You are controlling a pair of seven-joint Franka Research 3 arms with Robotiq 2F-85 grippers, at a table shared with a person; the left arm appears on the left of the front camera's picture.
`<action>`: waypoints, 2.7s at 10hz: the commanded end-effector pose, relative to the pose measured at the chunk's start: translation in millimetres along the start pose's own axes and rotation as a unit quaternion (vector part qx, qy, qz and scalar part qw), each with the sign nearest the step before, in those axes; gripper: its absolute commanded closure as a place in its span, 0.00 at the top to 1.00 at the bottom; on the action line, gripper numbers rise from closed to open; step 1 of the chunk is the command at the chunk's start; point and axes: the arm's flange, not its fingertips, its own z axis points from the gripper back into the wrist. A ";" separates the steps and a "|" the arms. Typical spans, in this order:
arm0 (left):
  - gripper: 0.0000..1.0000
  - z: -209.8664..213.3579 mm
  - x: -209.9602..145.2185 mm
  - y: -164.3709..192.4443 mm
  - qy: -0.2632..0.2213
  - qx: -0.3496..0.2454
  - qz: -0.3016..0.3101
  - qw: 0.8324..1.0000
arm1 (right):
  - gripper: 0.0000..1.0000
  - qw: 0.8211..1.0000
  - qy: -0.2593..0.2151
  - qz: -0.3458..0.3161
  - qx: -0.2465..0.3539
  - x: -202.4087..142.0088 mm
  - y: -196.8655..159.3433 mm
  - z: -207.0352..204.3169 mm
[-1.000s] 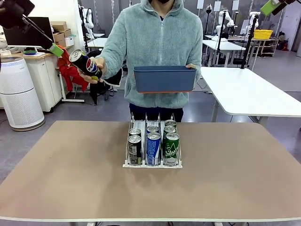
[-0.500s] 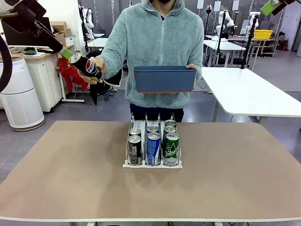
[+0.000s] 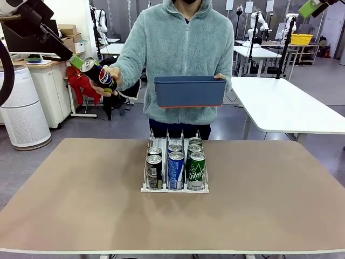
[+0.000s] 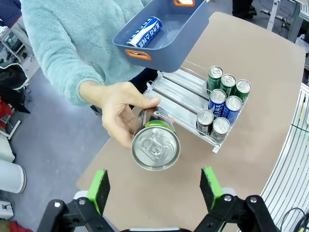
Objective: Fill the beverage cans into the dispenser.
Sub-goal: Pick up the Pepsi coke handed by the human.
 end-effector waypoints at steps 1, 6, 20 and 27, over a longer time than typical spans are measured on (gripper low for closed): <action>1.00 -17.5 -0.7 14.7 -0.012 -0.002 -0.014 1.000 | 1.00 1.000 0.001 0.003 0.005 -2.9 1.8 -1.9; 1.00 -43.1 8.7 25.9 -0.014 -0.007 -0.019 1.000 | 1.00 1.000 0.001 0.003 0.005 -2.9 1.8 -1.9; 0.75 -67.3 10.2 31.0 -0.006 -0.027 -0.005 1.000 | 1.00 1.000 0.001 0.003 0.005 -2.9 1.8 -1.9; 0.00 -62.6 8.3 28.4 0.003 -0.018 0.009 1.000 | 1.00 1.000 0.001 0.003 0.005 -2.9 1.8 -1.9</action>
